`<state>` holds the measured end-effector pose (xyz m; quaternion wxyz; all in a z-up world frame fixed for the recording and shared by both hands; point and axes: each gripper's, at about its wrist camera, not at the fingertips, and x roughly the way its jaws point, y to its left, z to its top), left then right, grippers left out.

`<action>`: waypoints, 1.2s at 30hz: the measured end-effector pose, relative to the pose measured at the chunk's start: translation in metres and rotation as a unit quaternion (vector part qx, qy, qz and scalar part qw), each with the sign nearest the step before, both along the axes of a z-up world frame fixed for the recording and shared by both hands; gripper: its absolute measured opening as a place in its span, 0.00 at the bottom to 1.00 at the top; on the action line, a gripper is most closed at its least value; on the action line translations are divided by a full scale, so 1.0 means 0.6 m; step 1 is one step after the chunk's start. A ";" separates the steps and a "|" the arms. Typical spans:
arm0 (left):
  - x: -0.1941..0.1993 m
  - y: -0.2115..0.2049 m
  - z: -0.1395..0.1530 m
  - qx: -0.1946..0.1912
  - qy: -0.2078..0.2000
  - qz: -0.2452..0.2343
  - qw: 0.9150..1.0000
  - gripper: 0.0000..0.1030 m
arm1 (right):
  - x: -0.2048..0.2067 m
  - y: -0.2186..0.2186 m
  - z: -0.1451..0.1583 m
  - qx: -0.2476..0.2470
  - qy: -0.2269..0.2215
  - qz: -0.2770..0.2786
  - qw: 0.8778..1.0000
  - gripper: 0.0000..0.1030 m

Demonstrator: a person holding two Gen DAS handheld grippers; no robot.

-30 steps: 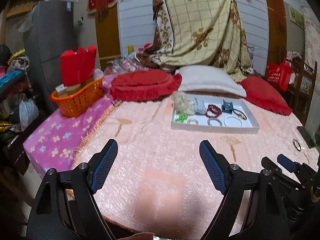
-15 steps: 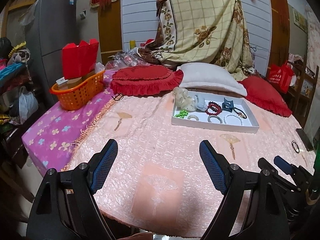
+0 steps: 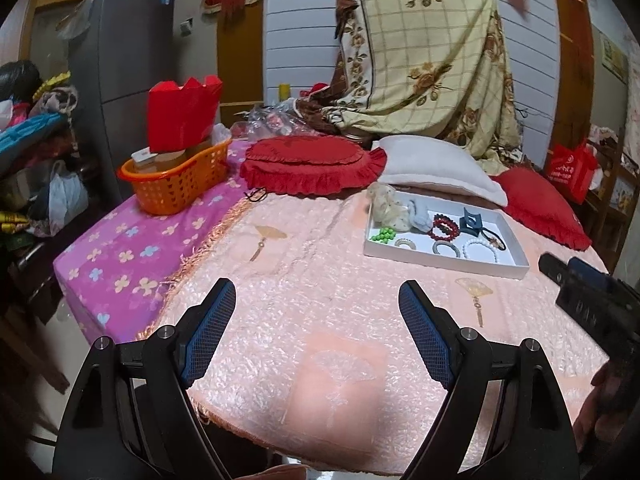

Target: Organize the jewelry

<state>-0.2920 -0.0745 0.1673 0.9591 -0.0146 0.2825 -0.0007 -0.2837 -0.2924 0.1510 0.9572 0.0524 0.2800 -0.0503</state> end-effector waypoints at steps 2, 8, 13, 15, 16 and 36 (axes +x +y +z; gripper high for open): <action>-0.004 -0.002 0.002 0.004 -0.006 0.005 1.000 0.81 | -0.002 -0.002 -0.003 0.016 0.000 0.003 1.000 0.48; 0.000 -0.022 0.003 0.014 0.005 -0.008 1.000 0.81 | -0.032 -0.012 -0.062 0.005 0.027 -0.018 0.999 0.57; 0.003 -0.041 -0.008 0.018 0.019 -0.027 0.999 0.81 | -0.047 -0.038 -0.068 0.013 0.026 -0.034 0.999 0.57; 0.007 -0.047 -0.014 0.018 0.030 -0.035 0.999 0.81 | -0.050 -0.039 -0.068 0.006 0.026 -0.038 0.999 0.57; 0.007 -0.049 -0.017 0.014 0.036 -0.042 0.998 0.81 | -0.052 -0.039 -0.068 0.006 0.027 -0.039 0.999 0.57; -0.009 -0.058 -0.028 0.010 0.048 -0.055 0.997 0.81 | -0.073 0.001 -0.064 -0.024 0.036 -0.019 0.999 0.58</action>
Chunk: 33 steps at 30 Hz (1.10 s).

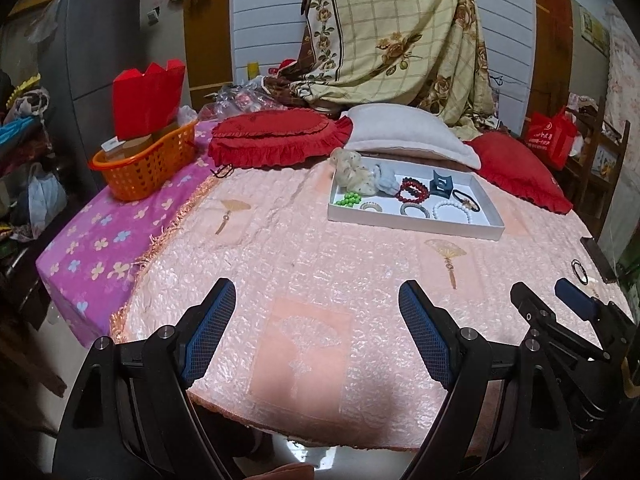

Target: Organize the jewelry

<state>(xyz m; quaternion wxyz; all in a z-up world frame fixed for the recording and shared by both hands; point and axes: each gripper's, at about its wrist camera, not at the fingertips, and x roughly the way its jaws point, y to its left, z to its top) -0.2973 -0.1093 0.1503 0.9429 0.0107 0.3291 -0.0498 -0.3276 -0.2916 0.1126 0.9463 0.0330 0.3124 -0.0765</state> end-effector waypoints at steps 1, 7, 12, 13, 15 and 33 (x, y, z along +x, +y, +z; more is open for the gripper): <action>0.002 0.000 -0.003 0.000 0.003 0.000 1.000 0.81 | 0.001 0.001 -0.001 -0.002 0.001 0.001 1.000 0.58; 0.011 -0.007 -0.025 0.008 0.026 -0.006 1.000 0.81 | 0.006 0.001 -0.014 -0.004 0.011 -0.001 1.000 0.58; 0.016 -0.012 -0.037 0.013 0.038 -0.009 0.999 0.81 | 0.010 -0.010 -0.022 0.002 0.021 -0.013 1.000 0.58; 0.016 -0.013 -0.038 0.013 0.040 -0.010 0.999 0.81 | 0.010 -0.012 -0.023 0.003 0.022 -0.016 1.000 0.58; 0.016 -0.015 -0.040 0.013 0.041 -0.011 0.999 0.81 | 0.010 -0.014 -0.025 0.006 0.025 -0.020 0.999 0.58; 0.018 -0.022 -0.054 0.016 0.055 -0.017 0.998 0.81 | 0.012 -0.019 -0.040 0.014 0.039 -0.030 0.999 0.58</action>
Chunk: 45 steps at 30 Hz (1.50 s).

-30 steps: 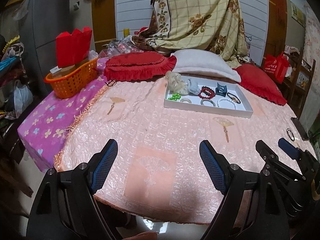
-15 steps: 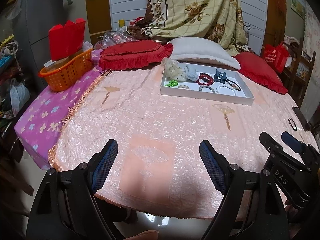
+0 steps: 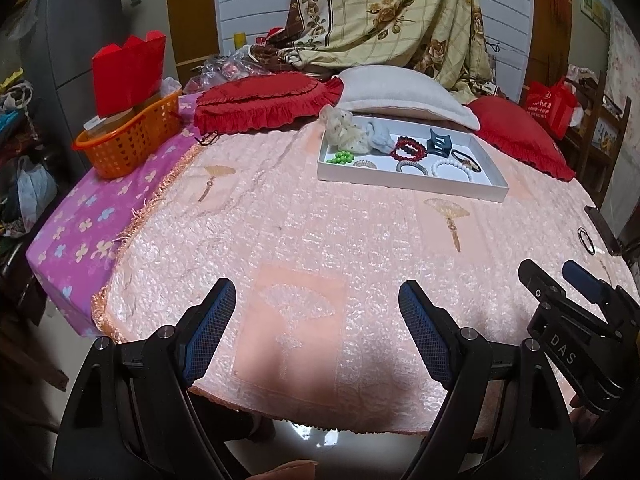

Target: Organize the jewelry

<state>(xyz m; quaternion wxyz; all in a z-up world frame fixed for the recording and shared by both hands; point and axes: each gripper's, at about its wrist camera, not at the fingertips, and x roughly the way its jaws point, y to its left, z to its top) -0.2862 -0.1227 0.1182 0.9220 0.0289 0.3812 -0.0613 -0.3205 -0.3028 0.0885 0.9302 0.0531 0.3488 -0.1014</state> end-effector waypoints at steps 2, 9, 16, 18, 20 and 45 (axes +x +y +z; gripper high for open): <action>0.002 -0.001 -0.003 0.001 0.003 -0.001 1.000 0.81 | 0.002 -0.002 -0.003 0.003 0.003 -0.001 1.000 0.58; 0.007 -0.006 -0.009 0.002 0.012 -0.003 1.000 0.81 | 0.005 -0.004 -0.008 0.006 0.009 -0.003 1.000 0.58; 0.011 -0.008 -0.015 0.000 0.023 -0.007 1.000 0.81 | 0.007 -0.003 -0.010 0.007 0.012 -0.004 1.000 0.58; 0.013 -0.008 -0.017 -0.001 0.026 -0.007 1.000 0.81 | 0.007 -0.003 -0.010 0.008 0.012 -0.004 1.000 0.58; 0.014 -0.010 -0.019 -0.003 0.030 -0.009 1.000 0.81 | 0.007 -0.003 -0.010 0.008 0.012 -0.005 1.000 0.58; 0.017 -0.008 -0.031 0.002 0.037 -0.001 0.999 0.81 | 0.009 -0.005 -0.021 0.010 0.019 -0.006 1.000 0.58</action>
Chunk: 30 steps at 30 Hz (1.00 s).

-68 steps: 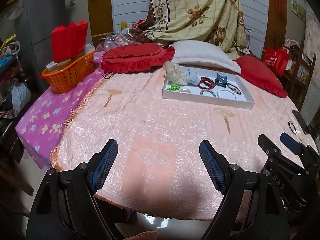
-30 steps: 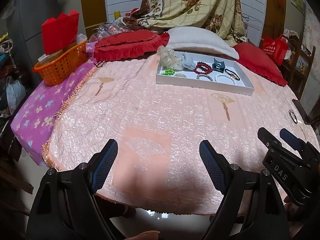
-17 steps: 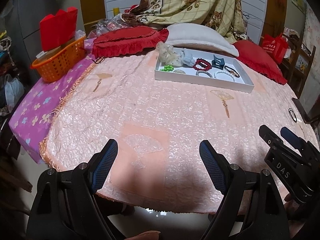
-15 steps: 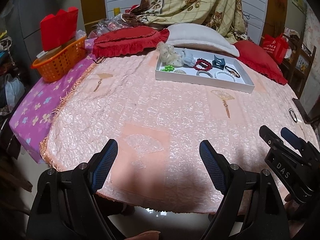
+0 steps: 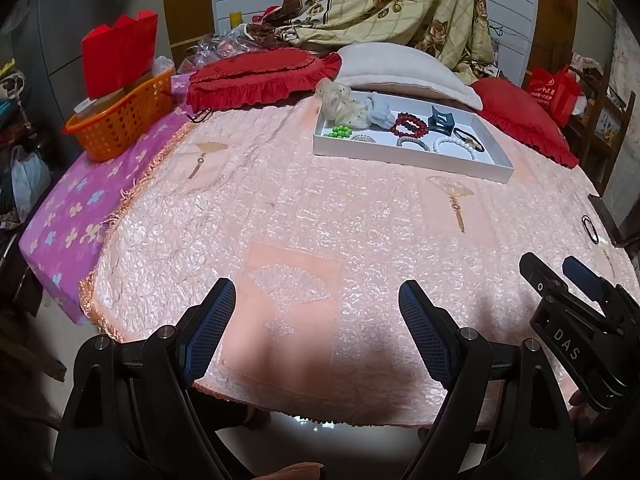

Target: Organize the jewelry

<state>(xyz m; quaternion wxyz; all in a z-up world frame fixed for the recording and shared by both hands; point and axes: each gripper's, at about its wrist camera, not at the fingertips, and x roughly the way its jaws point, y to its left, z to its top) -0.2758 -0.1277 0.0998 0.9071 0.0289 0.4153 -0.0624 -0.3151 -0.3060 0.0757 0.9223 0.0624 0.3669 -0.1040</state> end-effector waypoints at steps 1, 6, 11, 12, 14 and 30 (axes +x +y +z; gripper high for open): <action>-0.001 0.000 0.000 0.000 0.000 0.000 1.000 0.81 | 0.000 0.000 0.000 0.000 0.000 0.000 1.000 0.58; 0.000 0.001 -0.001 0.000 0.001 0.001 1.000 0.81 | 0.001 0.001 -0.002 0.000 0.001 0.001 1.000 0.58; 0.000 0.004 -0.001 -0.002 0.000 0.002 1.000 0.81 | 0.002 0.002 -0.002 -0.001 0.000 0.002 1.000 0.59; -0.001 0.004 -0.001 -0.002 0.000 0.003 1.000 0.81 | 0.002 0.003 -0.002 -0.002 -0.001 0.003 1.000 0.59; 0.000 0.006 -0.001 -0.003 0.000 0.003 1.000 0.81 | 0.001 0.004 -0.003 -0.004 -0.001 0.004 1.000 0.58; 0.002 0.007 -0.007 -0.013 0.008 0.001 1.000 0.81 | 0.001 0.010 -0.004 -0.008 -0.001 0.009 1.000 0.59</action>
